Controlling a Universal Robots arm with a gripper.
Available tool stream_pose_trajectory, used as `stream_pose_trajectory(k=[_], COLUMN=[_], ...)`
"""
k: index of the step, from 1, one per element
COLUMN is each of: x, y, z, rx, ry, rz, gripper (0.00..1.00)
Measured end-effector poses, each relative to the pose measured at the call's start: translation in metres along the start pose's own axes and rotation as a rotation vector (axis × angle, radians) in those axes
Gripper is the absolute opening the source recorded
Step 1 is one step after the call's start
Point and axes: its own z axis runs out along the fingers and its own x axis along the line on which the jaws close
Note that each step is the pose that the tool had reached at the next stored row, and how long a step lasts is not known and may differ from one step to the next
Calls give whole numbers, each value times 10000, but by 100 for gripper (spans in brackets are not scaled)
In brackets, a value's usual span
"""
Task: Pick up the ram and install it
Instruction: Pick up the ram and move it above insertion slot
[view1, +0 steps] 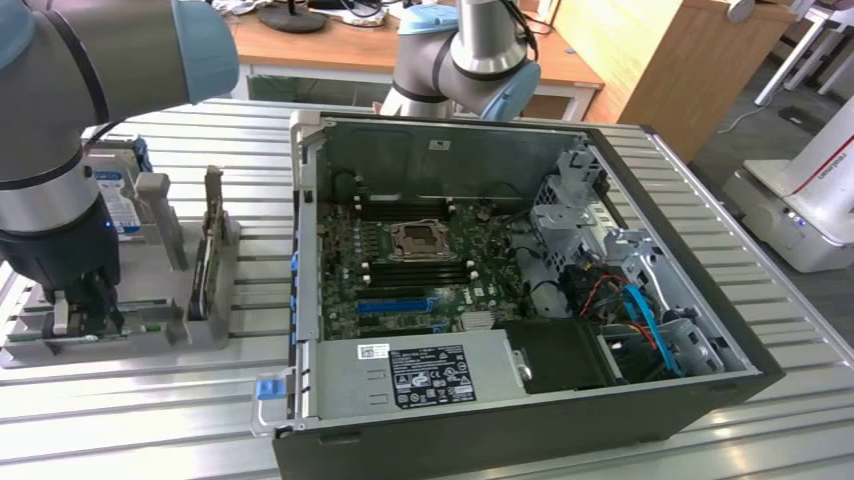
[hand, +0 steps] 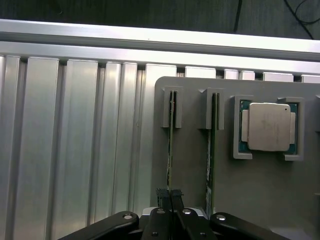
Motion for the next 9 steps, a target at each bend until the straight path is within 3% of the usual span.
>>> stream_pose_trajectory(k=[9], x=[0], y=[5], z=[-124], rx=[0], ry=[1], rz=[-1], gripper=[12])
